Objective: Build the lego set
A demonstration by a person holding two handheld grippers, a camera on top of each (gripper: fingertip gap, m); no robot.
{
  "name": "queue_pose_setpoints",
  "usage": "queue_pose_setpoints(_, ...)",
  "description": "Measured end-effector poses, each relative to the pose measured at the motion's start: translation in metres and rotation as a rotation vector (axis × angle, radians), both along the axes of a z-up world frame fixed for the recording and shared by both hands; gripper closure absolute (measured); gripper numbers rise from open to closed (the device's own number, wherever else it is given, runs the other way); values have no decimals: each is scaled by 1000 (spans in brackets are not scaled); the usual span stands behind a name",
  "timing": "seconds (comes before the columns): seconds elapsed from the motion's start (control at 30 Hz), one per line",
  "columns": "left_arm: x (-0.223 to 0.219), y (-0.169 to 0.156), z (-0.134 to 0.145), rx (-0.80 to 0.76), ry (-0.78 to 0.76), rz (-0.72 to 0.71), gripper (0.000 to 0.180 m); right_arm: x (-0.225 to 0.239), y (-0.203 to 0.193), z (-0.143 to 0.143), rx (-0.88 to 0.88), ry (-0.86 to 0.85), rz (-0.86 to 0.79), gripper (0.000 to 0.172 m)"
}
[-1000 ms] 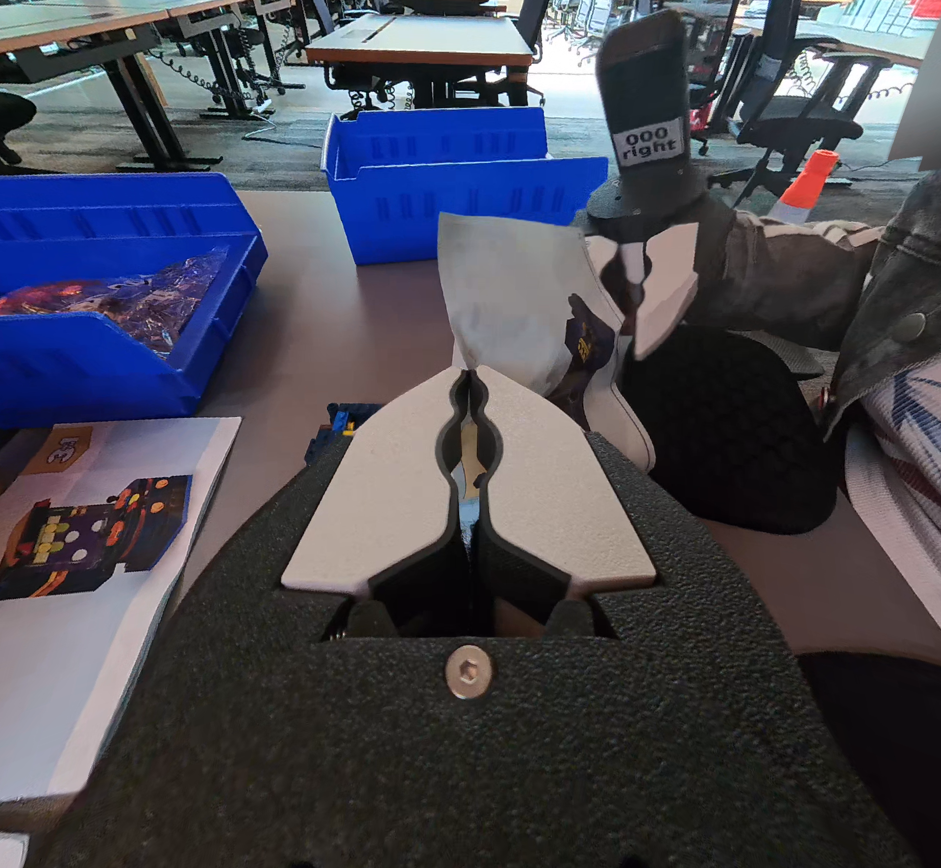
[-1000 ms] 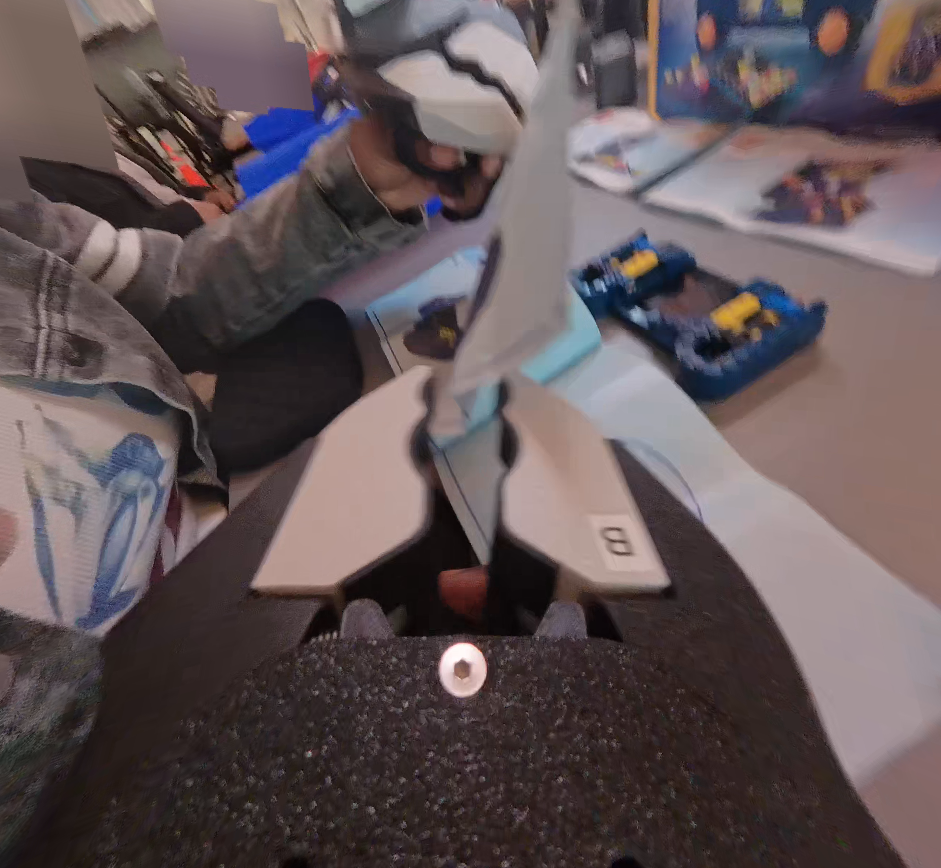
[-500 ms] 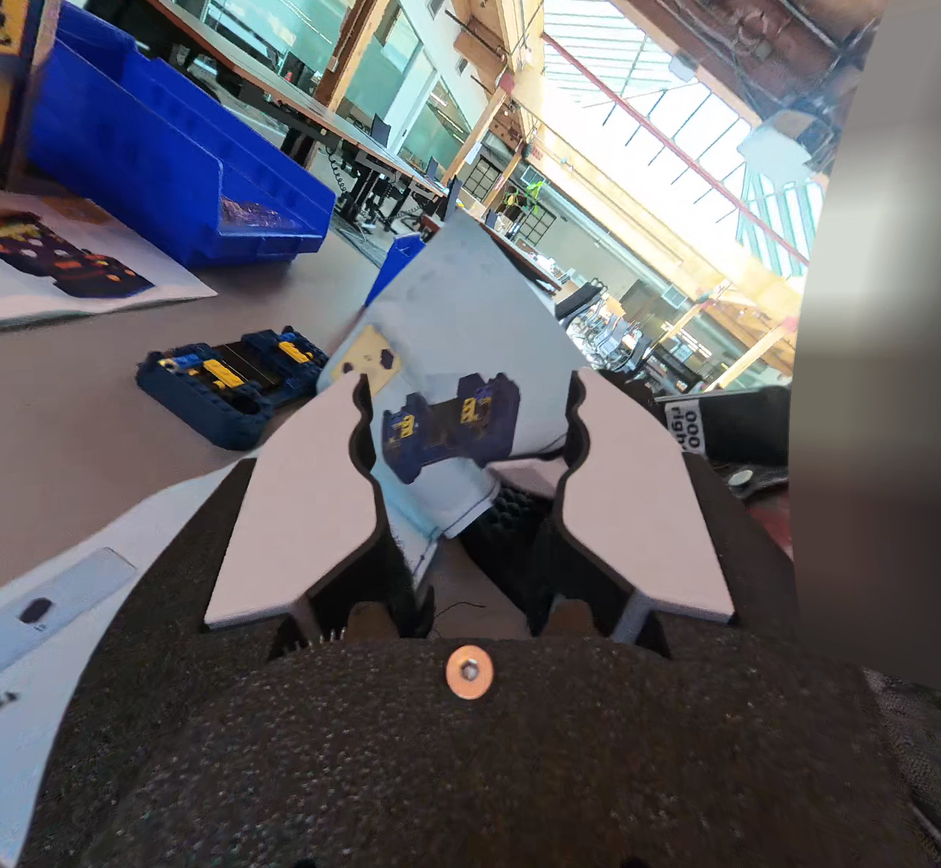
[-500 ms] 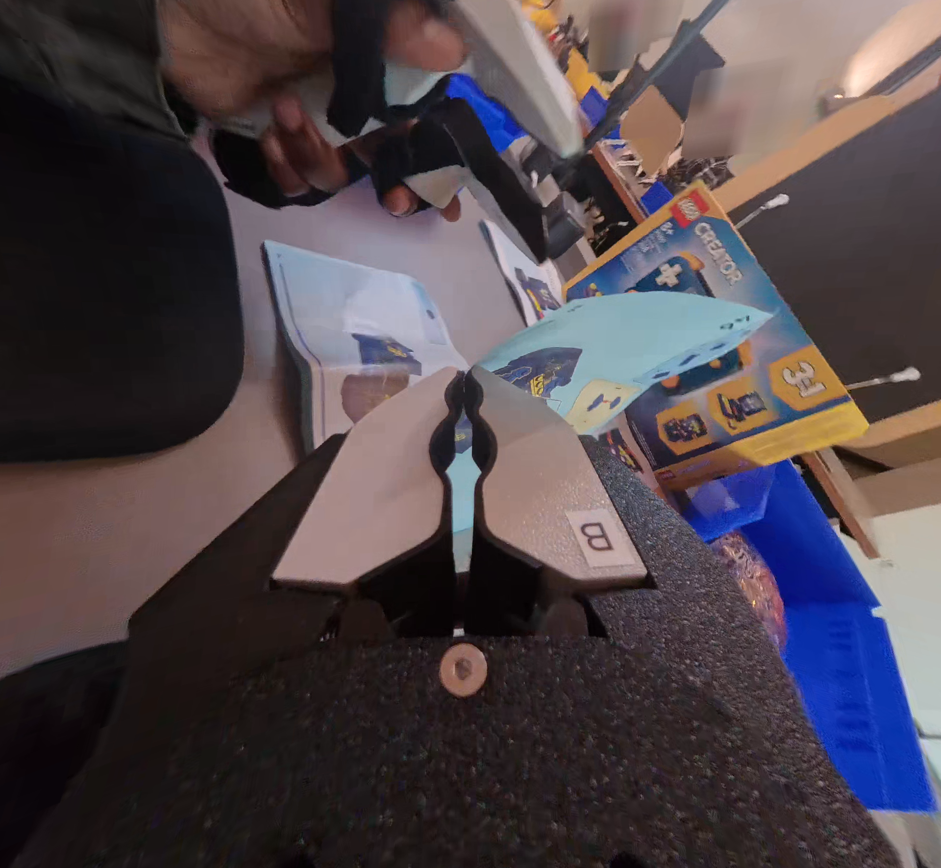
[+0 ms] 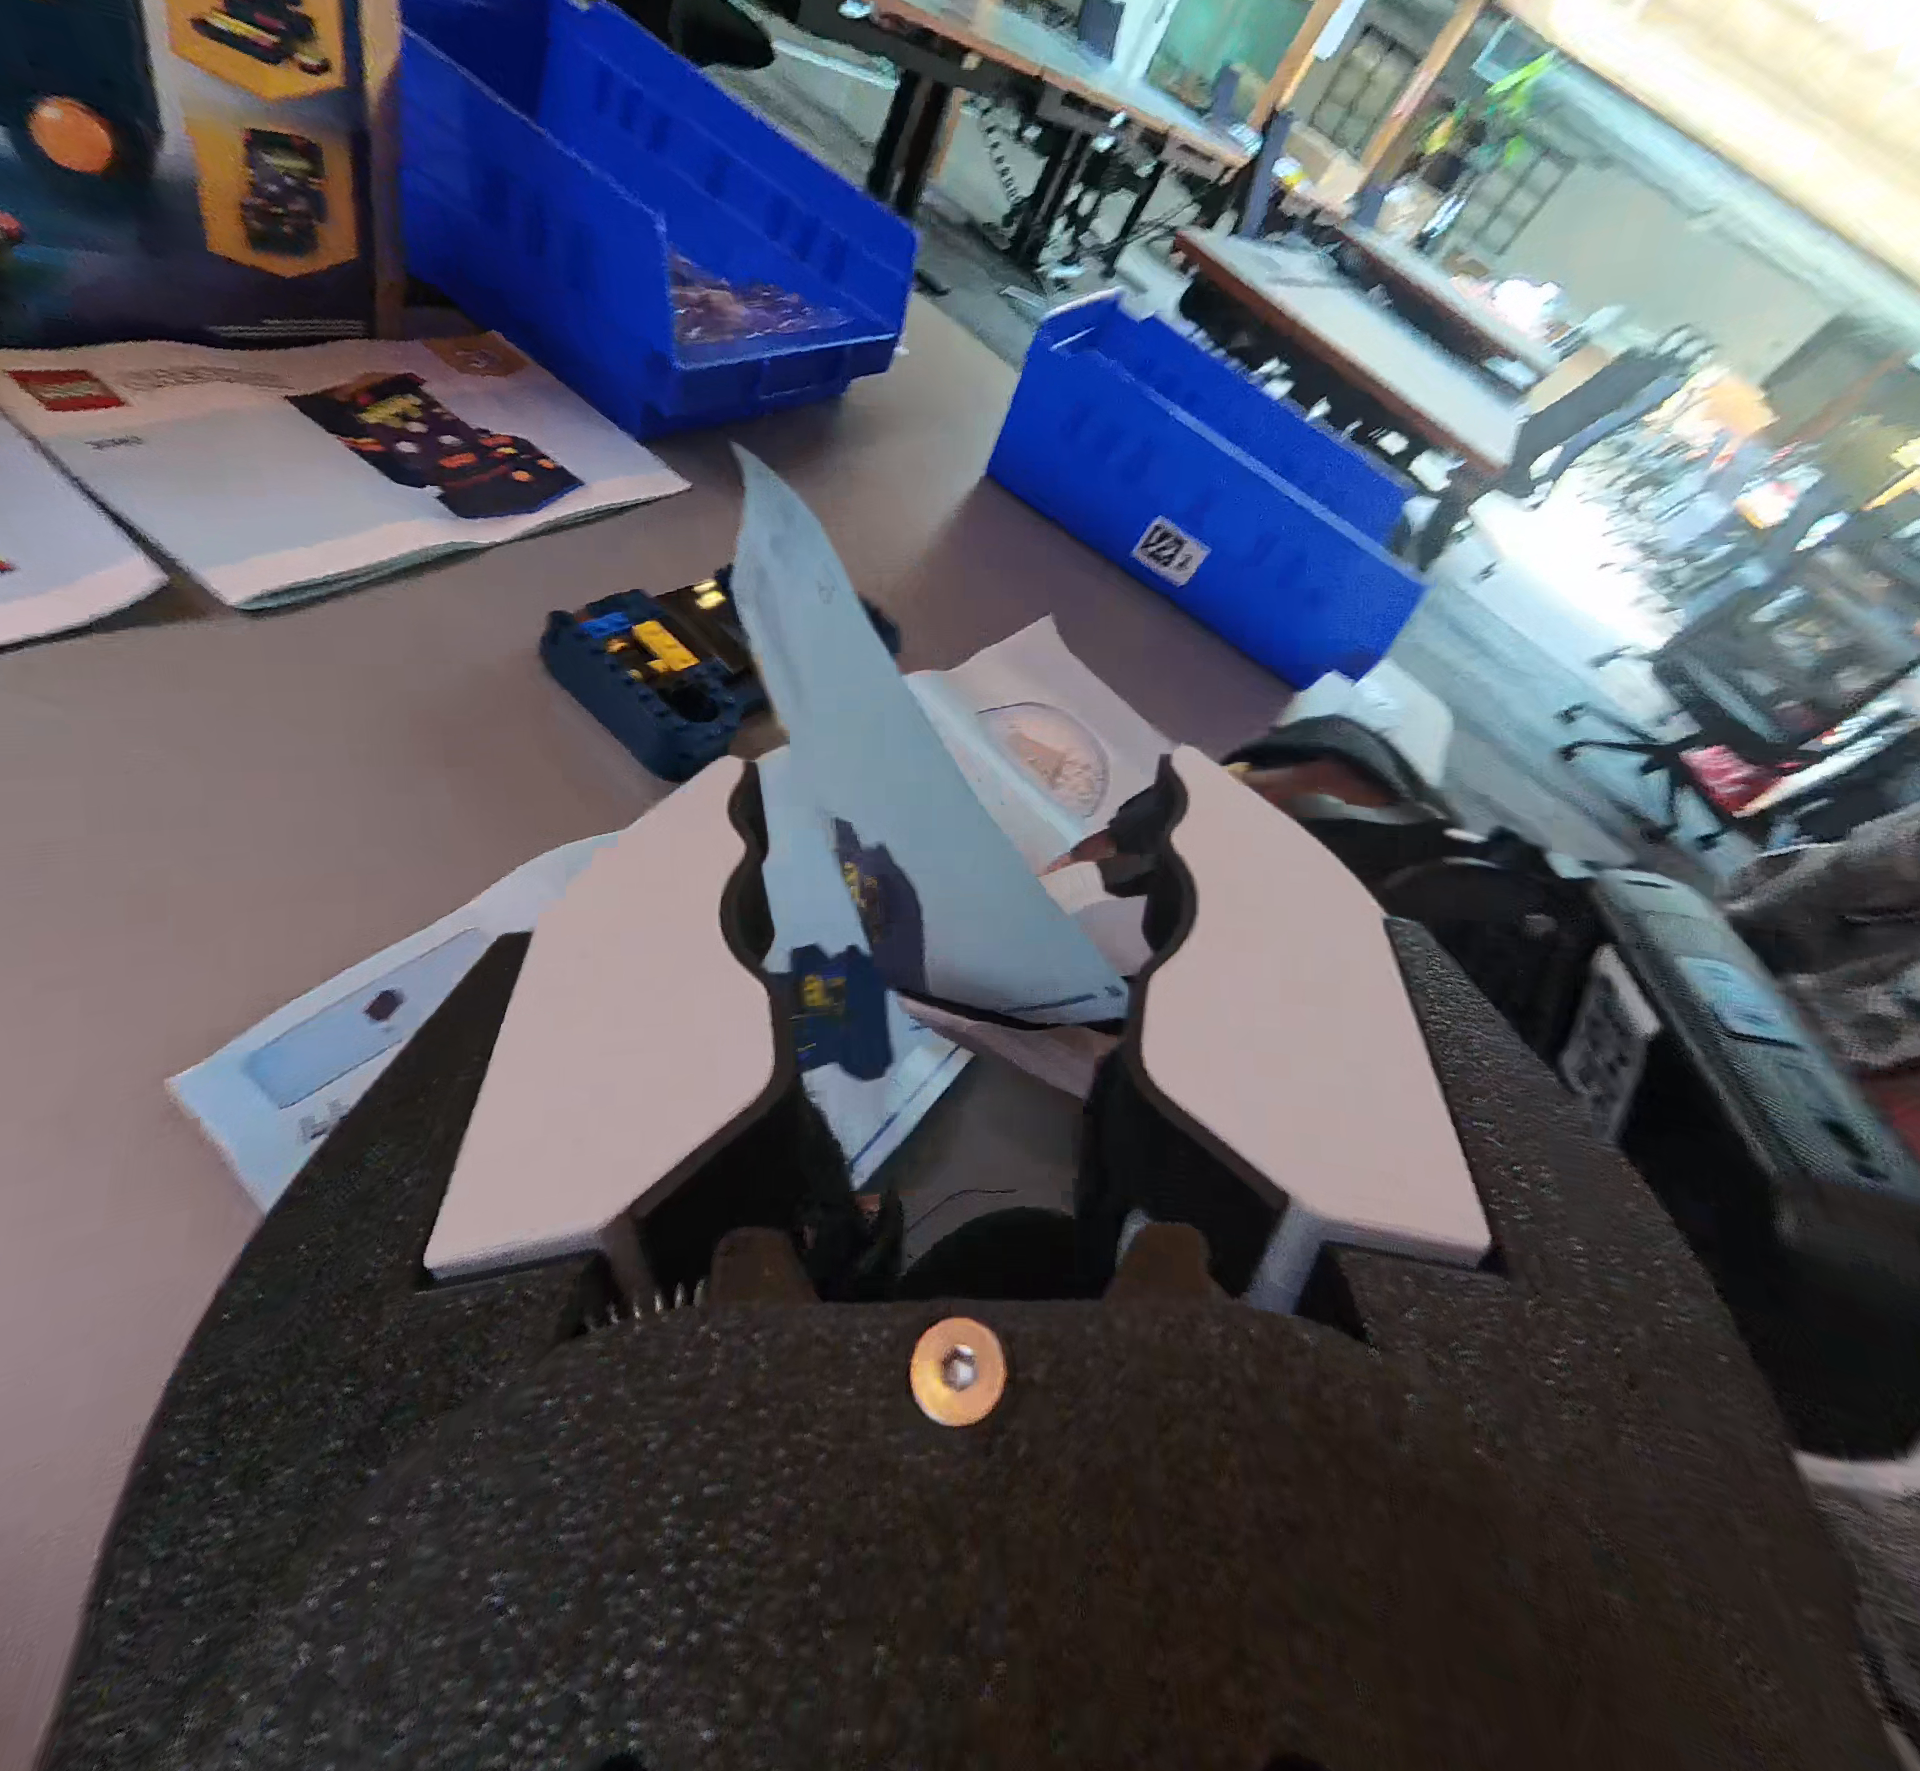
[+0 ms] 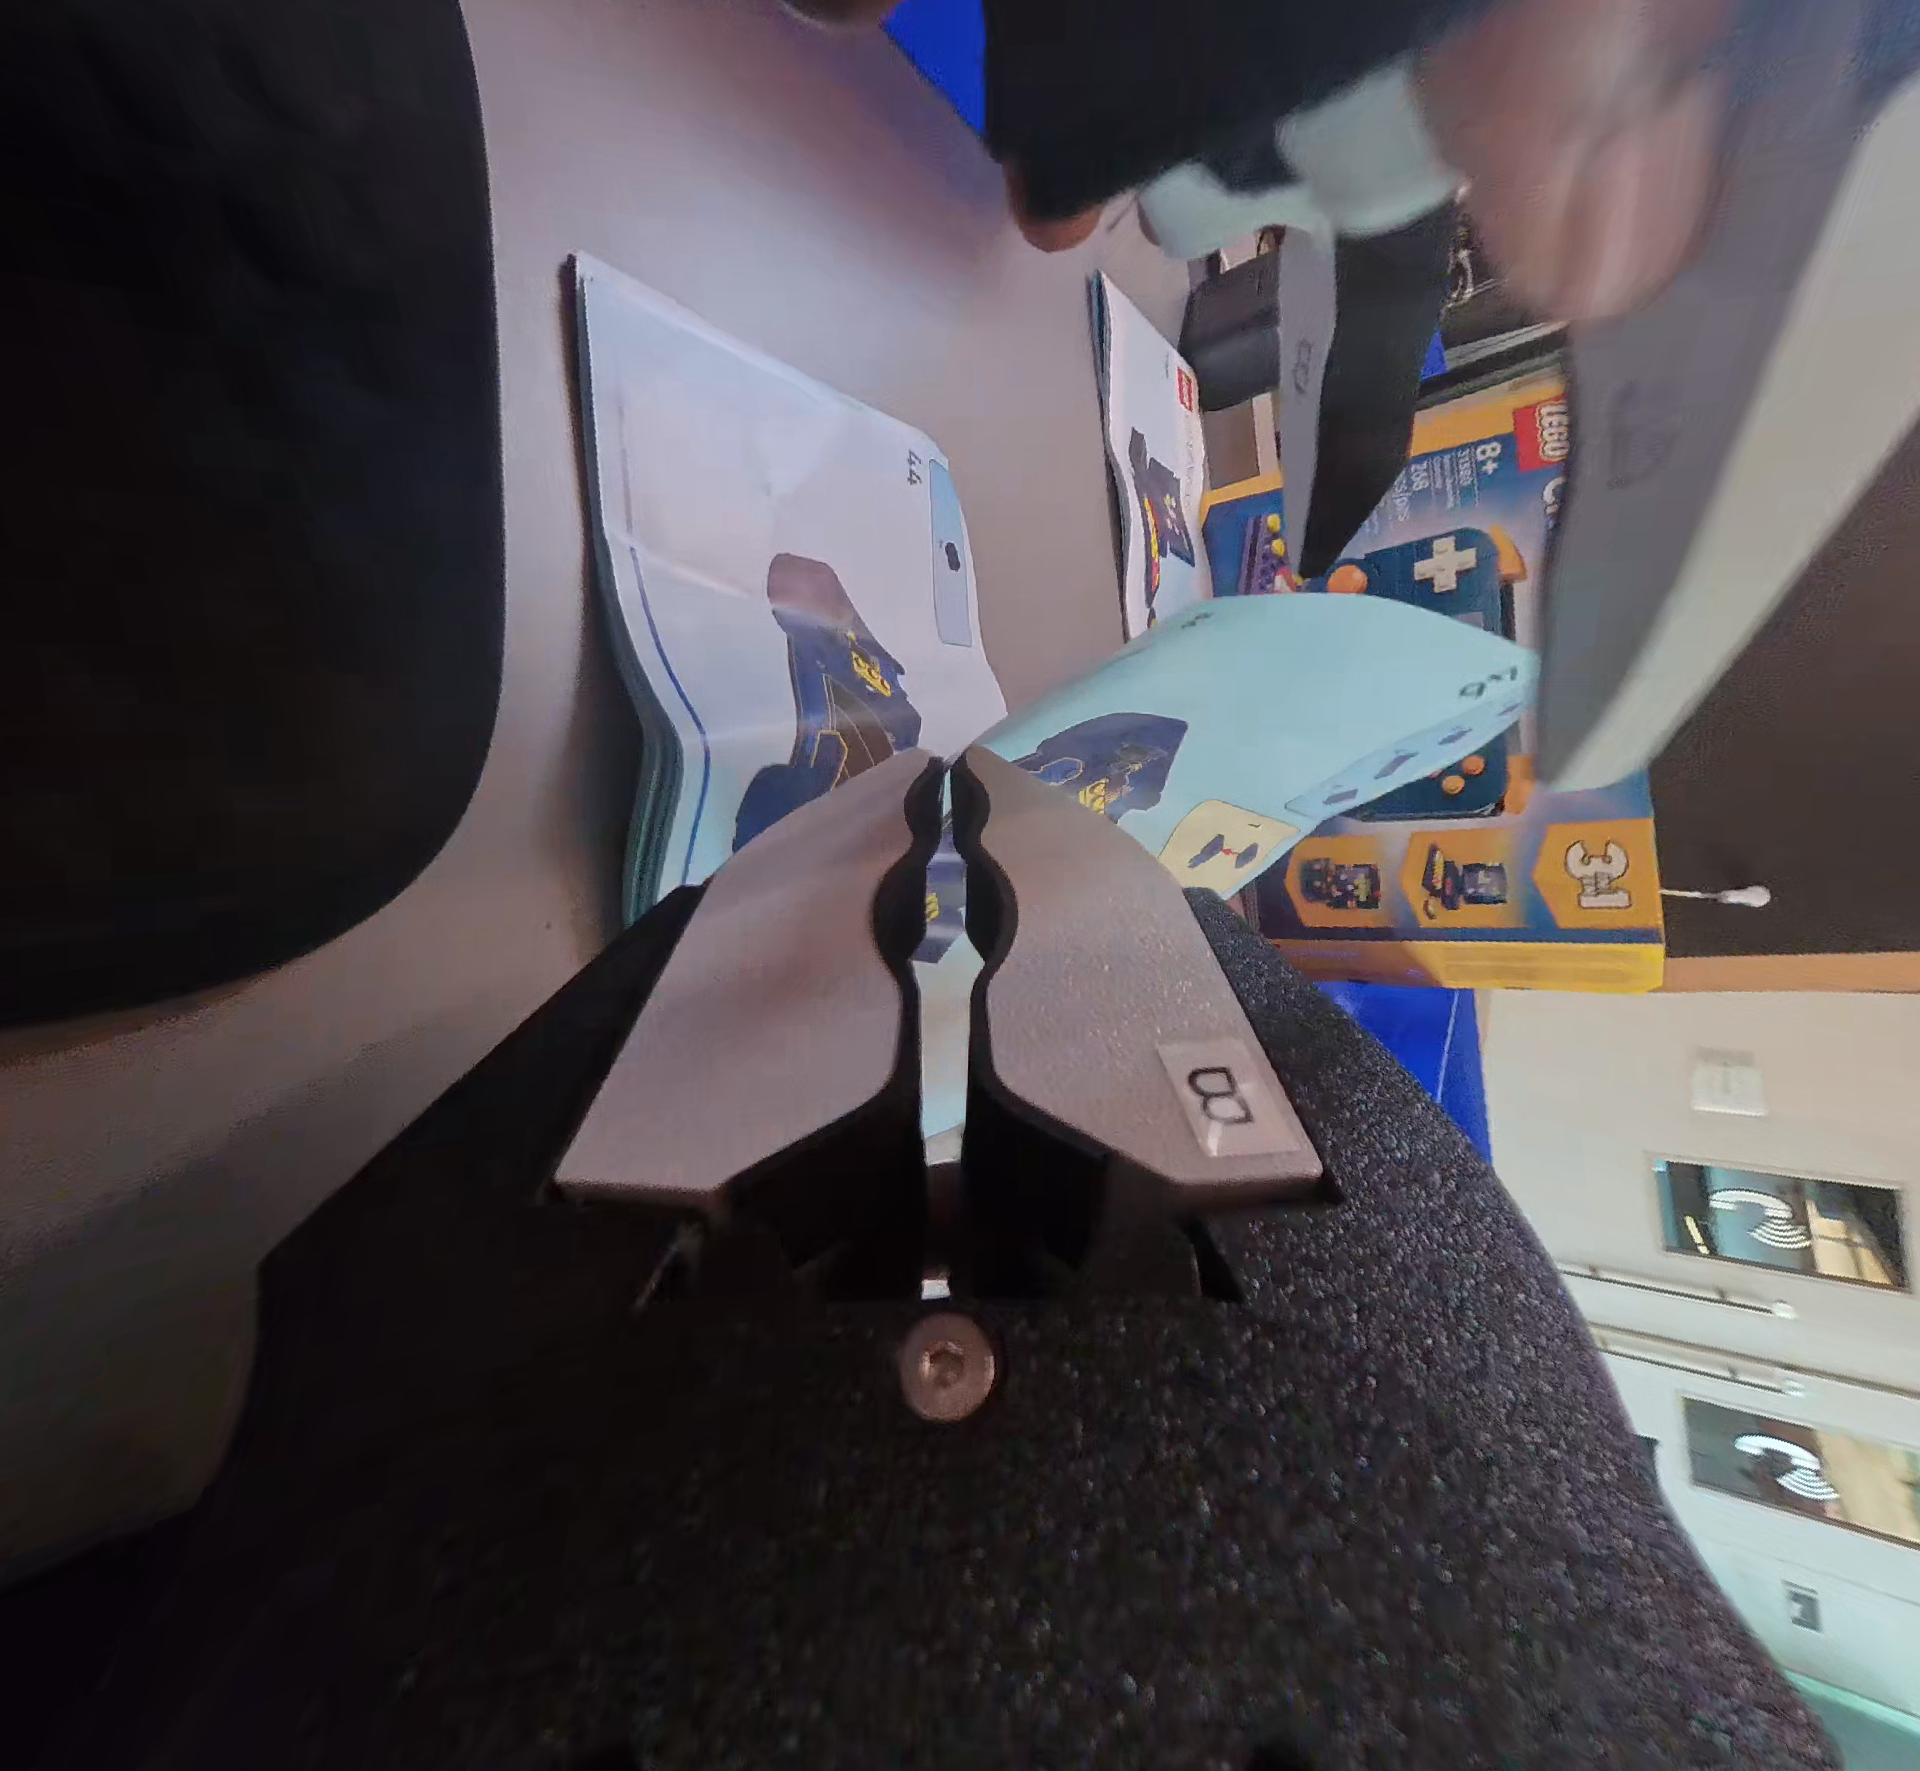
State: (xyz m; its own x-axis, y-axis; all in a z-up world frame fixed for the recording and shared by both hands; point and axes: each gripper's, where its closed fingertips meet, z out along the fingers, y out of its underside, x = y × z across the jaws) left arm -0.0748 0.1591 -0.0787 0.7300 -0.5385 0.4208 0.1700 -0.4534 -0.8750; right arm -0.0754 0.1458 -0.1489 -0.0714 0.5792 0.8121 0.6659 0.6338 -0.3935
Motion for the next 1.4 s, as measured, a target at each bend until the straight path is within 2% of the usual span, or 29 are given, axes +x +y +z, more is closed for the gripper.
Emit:
queue_pose_setpoints(0.07,-3,0,-9,-30,84,-10,135,-5,-3,0,23,-8,11,170)
queue_pose_setpoints(0.1,2,-4,-14,-50,98,-69,161,-7,-5,-1,29,-17,20,170)
queue_pose_setpoints(0.13,4,-6,-19,-61,112,-114,177,-8,-7,-4,26,-31,34,168)
queue_pose_setpoints(0.17,-1,-4,-26,-75,152,-101,180,-8,-9,-7,6,-42,50,161)
queue_pose_setpoints(0.23,-18,0,-40,-111,221,-62,180,-4,-14,-9,-112,-17,89,152)
queue_pose_setpoints(0.27,-24,1,-42,-119,210,-53,180,0,-17,-7,-221,15,112,148)
queue_pose_setpoints(0.37,-45,2,-51,-157,195,-16,180,21,-21,2,-659,114,169,145)
queue_pose_setpoints(0.4,-54,2,-59,-186,225,3,180,29,-11,8,-774,172,150,150)
queue_pose_setpoints(0.47,-63,-1,-73,-245,244,17,180,45,24,15,-925,317,68,171)
queue_pose_setpoints(0.5,-64,-3,-79,-268,239,16,180,52,40,12,-1003,364,21,172)
queue_pose_setpoints(0.6,-72,-10,-110,-381,347,41,180,61,46,-23,-1273,280,-20,172)
queue_pose_setpoints(0.67,-79,-16,-128,-461,441,58,180,68,51,-59,-1239,101,-126,172)
queue_pose_setpoints(0.97,-81,-17,-129,-500,443,80,176,70,54,-59,-1282,92,-104,172)
queue_pose_setpoints(1.1,-91,-18,-115,-523,386,135,168,72,56,-59,-1283,97,-109,172)
queue_pose_setpoints(1.17,-95,-10,-94,-417,362,191,168,72,56,-59,-1283,97,-109,172)
queue_pose_setpoints(1.2,-97,-2,-77,-291,377,229,162,72,56,-59,-1282,97,-109,172)
queue_pose_setpoints(1.27,-87,12,-32,73,445,265,153,72,56,-59,-1272,96,-109,172)
queue_pose_setpoints(1.33,-44,15,2,451,519,131,142,72,56,-59,-1262,96,-108,172)
queue_pose_setpoints(1.37,-17,14,3,545,532,29,134,72,56,-59,-1258,96,-108,172)
queue_pose_setpoints(1.4,11,11,-8,574,553,-118,129,72,56,-59,-1255,95,-108,172)
